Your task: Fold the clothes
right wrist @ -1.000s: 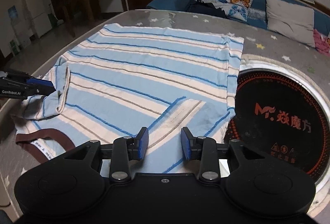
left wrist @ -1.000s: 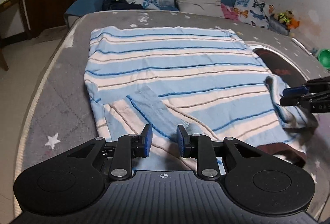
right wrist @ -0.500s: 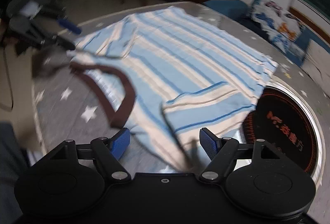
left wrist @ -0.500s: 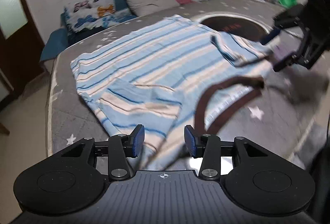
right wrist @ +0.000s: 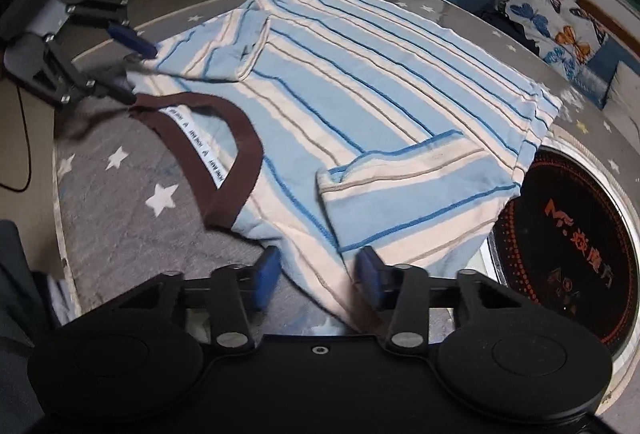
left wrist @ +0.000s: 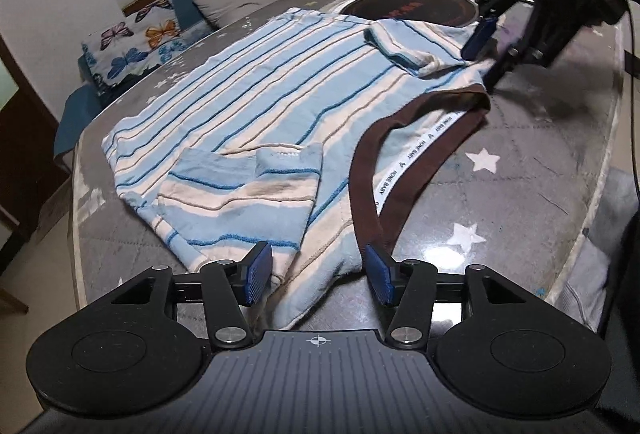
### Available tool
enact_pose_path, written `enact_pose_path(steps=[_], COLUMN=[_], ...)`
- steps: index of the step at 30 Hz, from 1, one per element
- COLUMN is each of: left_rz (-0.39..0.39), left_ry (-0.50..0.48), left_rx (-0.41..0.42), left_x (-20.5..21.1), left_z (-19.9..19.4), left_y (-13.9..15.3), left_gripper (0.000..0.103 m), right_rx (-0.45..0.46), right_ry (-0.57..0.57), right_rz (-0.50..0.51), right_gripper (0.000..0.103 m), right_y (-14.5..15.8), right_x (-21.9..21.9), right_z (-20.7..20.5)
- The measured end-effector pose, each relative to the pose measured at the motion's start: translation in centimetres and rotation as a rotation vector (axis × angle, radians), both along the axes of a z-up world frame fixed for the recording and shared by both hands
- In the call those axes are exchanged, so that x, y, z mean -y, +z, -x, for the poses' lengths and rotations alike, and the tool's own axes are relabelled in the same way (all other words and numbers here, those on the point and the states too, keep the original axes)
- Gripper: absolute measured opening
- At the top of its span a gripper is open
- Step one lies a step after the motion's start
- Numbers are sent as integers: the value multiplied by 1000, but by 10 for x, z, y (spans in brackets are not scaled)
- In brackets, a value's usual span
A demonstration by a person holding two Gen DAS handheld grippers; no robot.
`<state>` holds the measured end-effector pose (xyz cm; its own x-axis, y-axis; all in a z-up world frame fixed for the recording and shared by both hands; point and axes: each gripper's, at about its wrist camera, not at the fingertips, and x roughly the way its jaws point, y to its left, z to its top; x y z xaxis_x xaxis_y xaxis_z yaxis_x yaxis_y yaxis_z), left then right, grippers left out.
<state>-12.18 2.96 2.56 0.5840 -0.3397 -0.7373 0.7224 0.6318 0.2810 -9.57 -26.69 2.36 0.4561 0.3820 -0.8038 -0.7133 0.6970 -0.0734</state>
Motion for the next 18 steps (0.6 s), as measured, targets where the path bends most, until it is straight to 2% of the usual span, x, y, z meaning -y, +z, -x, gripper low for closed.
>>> enact_pose_path(steps=[5, 8, 10, 12, 13, 14, 16, 18], left_rz=[-56, -42, -23, 1, 12, 24, 40, 46], left_ry=[-54, -77, -92, -102, -103, -103, -91, -75], left_rx=[4, -17, -38, -59, -69, -78, -90, -86], left_x=[-3, -5, -7, -7, -7, -7, -6, -5], left_z=[-2, -9, -15, -19, -20, -21, -20, -18], left_y=[-4, -6, -6, -7, -7, -8, -8, -7], left_gripper=[53, 53, 47, 29, 25, 12, 9, 7], right_rx=[-11, -6, -2, 11, 14, 17, 23, 21], right_ry=[3, -2, -5, -5, -10, -16, -26, -29], right_rz=[-4, -3, -3, -2, -4, -7, -12, -20], right_gripper=[41, 41, 39, 32, 27, 21, 11, 7], right_y=[-1, -2, -2, -2, -2, -1, 0, 1], right_x=[4, 3, 3, 2, 2, 1, 1, 1], right_z=[-5, -5, -4, -3, -4, -4, -5, -11])
